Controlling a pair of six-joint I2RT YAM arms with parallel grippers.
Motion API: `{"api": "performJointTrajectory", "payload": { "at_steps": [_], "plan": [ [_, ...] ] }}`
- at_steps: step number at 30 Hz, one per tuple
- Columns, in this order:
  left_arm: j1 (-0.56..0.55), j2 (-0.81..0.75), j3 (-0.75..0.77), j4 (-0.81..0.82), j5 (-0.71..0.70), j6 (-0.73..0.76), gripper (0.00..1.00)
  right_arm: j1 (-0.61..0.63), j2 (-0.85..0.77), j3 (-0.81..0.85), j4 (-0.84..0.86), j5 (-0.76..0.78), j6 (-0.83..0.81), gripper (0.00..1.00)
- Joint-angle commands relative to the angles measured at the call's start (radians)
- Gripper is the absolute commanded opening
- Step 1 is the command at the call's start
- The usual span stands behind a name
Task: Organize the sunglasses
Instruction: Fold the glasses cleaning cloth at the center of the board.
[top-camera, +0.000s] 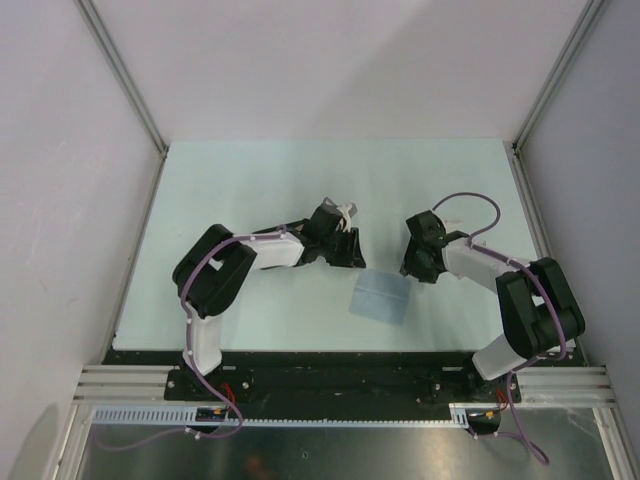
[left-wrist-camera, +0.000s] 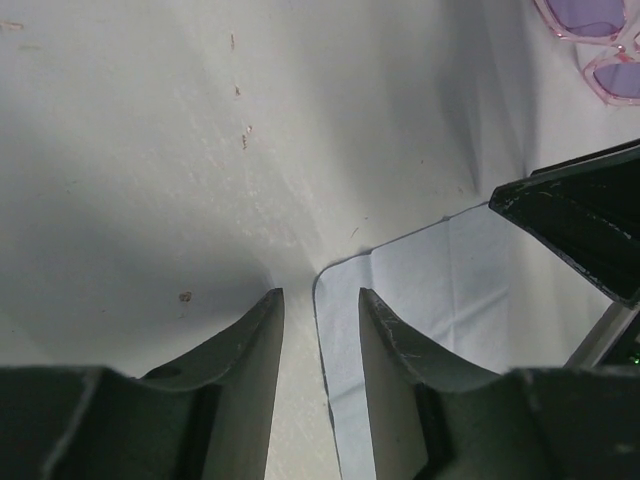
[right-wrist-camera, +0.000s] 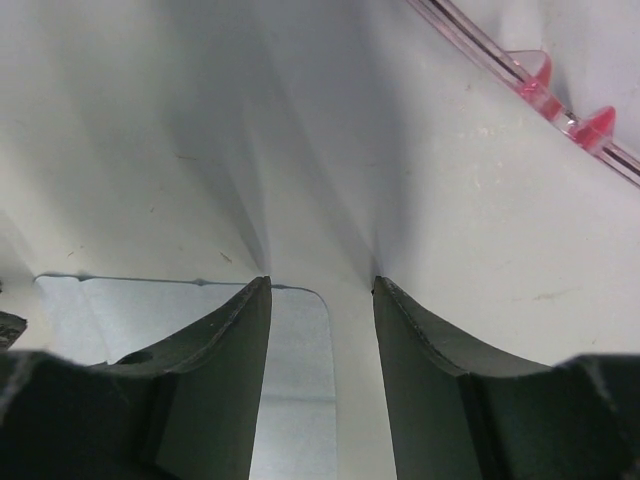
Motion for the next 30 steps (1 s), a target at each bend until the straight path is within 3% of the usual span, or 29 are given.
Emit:
{"api": "performJointTrajectory", "payload": {
  "at_steps": [1,15,23,30],
  "plan": [
    [-0.018,0.026,0.022,-0.059,-0.003,0.034,0.42,0.010,0.011,-0.005,0.032,-0.022,-0.004,0.51],
    [-0.069,0.061,0.078,-0.159,-0.113,0.071,0.42,0.045,0.034,-0.006,0.006,0.028,0.004,0.53],
    [-0.078,0.073,0.081,-0.208,-0.161,0.082,0.34,0.053,0.031,-0.005,0.004,0.038,-0.007,0.52],
    [-0.096,0.075,0.097,-0.251,-0.205,0.100,0.41,0.056,0.034,-0.005,0.003,0.036,-0.013,0.52]
  ]
}}
